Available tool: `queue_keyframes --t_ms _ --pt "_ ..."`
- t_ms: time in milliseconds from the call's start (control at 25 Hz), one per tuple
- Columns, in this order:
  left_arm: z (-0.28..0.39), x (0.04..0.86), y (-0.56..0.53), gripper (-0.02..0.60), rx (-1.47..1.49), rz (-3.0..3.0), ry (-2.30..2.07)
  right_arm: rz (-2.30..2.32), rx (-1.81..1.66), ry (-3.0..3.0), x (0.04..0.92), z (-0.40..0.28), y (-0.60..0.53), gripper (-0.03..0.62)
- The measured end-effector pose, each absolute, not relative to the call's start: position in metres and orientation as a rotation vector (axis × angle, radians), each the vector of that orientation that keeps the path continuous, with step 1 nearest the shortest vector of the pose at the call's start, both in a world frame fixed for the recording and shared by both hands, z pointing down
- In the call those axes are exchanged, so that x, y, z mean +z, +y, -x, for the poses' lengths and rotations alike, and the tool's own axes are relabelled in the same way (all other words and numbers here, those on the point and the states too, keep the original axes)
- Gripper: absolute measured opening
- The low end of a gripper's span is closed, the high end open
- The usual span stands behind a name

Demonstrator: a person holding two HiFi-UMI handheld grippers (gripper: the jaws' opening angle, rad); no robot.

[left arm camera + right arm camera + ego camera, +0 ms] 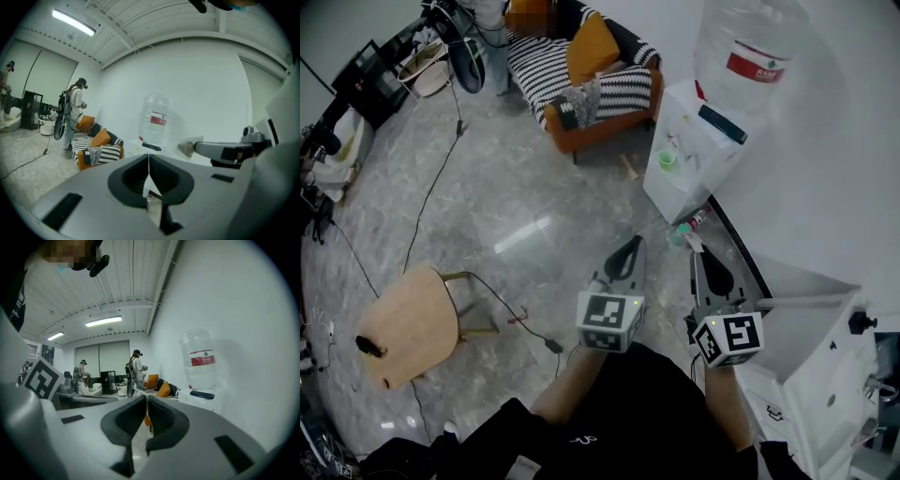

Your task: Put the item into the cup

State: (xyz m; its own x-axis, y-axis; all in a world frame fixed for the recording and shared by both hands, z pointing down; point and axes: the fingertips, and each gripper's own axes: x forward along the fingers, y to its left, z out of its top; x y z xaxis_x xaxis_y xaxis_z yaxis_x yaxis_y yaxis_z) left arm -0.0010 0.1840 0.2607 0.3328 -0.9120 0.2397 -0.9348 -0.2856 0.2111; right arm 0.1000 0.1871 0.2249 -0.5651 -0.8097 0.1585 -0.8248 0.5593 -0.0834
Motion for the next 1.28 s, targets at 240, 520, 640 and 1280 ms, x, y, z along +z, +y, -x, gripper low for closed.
queue_keyframes --t_ms 240,520,640,1280 --pt "0.043 0.257 0.108 0.012 0.185 -2.306 -1.689 -1.425 0.209 -2.674 0.213 -0.061 0.108 0.025" --pt "0.076 0.243 0.021 0.012 0.142 -2.363 -1.677 -1.481 0.164 -2.669 0.206 -0.035 0.027 0.025" --pt "0.082 0.241 -0.003 0.012 0.102 -2.385 -1.673 -1.519 0.132 -2.664 0.199 -0.029 0.005 0.025" --pt "0.086 0.249 -0.048 0.012 0.058 -2.382 -1.564 -1.608 0.157 -2.541 0.213 -0.037 -0.029 0.025"
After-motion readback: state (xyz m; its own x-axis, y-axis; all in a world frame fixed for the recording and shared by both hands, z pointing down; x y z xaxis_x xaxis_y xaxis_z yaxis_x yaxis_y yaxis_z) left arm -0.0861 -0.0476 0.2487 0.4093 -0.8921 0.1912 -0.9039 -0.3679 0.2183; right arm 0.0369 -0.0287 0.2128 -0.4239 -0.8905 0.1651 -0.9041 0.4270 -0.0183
